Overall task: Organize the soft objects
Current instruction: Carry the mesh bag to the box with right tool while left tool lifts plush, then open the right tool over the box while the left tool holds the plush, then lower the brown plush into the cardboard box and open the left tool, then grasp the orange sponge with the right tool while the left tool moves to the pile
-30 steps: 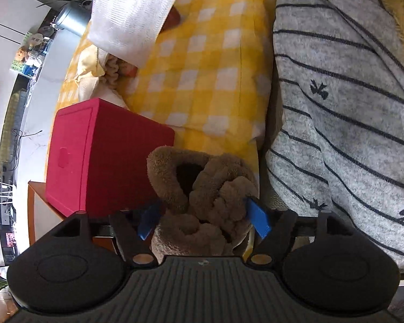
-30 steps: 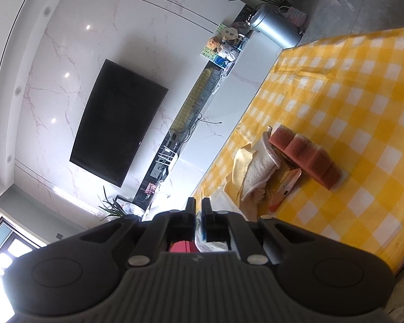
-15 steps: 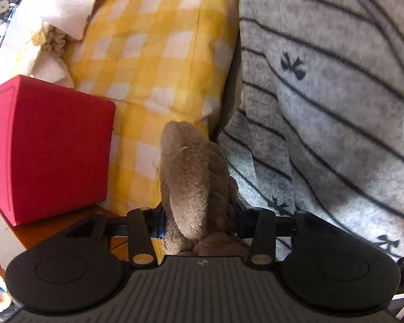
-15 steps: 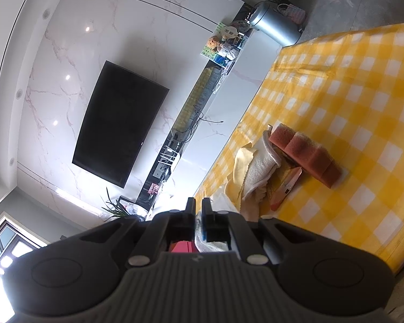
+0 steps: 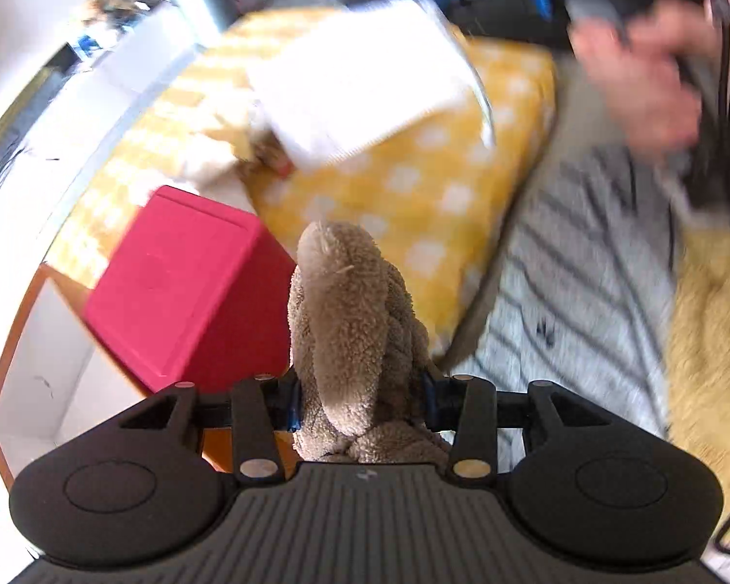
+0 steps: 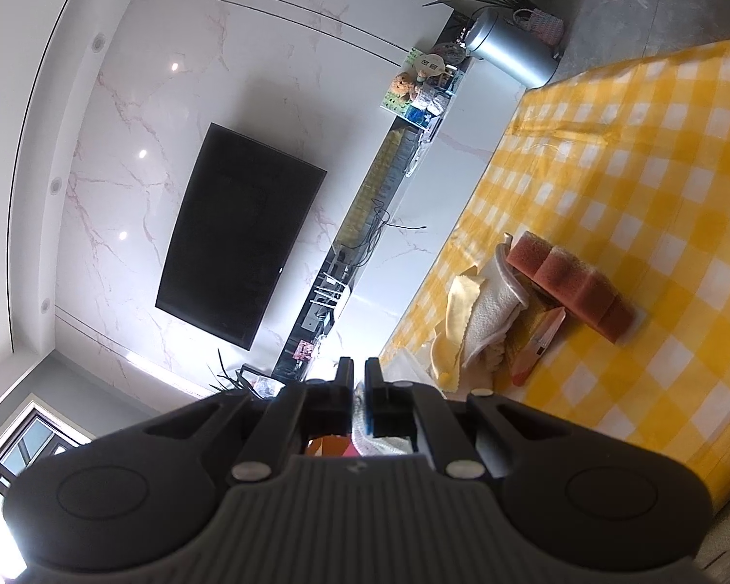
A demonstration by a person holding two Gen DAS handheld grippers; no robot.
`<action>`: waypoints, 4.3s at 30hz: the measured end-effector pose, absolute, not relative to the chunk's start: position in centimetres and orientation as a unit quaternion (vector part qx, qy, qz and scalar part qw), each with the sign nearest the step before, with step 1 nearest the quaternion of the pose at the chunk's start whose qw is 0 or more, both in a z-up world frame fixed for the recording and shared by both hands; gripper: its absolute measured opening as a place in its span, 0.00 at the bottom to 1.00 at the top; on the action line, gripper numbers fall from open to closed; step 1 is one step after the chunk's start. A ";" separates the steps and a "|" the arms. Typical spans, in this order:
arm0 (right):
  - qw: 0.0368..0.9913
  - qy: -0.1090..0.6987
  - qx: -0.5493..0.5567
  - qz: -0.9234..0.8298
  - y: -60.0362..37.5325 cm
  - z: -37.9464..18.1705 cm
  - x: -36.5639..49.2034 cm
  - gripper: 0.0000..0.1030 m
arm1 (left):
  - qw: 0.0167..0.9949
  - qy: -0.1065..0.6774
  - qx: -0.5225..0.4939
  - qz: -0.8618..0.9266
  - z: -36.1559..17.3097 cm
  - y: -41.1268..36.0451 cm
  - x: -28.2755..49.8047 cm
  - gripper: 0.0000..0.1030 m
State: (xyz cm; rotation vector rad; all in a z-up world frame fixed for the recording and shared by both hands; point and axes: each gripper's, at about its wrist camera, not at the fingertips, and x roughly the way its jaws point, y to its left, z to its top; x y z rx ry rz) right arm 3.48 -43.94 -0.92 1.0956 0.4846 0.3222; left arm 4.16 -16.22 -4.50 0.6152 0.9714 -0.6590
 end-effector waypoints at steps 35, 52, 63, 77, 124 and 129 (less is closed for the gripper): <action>0.831 0.363 0.234 0.352 -12.3 4.0 5.0 0.02 | 0.941 0.296 -0.165 -0.020 0.5 13.6 -0.5 0.48; 0.846 0.449 -0.014 0.286 -6.6 -3.3 10.3 0.45 | 0.936 0.314 -0.159 -0.017 -0.6 13.0 0.4 0.48; 0.933 0.200 0.010 0.300 -10.5 2.1 6.3 0.98 | 0.943 0.288 -0.167 -0.019 0.1 12.6 0.0 0.48; 0.945 0.204 0.129 0.222 -17.5 2.9 7.2 0.98 | 0.931 0.316 -0.166 -0.078 -3.4 6.1 5.2 0.48; 0.980 0.198 -0.009 0.034 -29.3 7.6 2.7 0.98 | 0.958 0.266 -0.075 -0.071 1.2 1.1 1.1 0.86; 0.972 0.232 0.028 0.002 -32.7 6.2 3.9 0.98 | 0.960 0.270 -0.052 -0.057 1.9 -0.6 1.0 0.84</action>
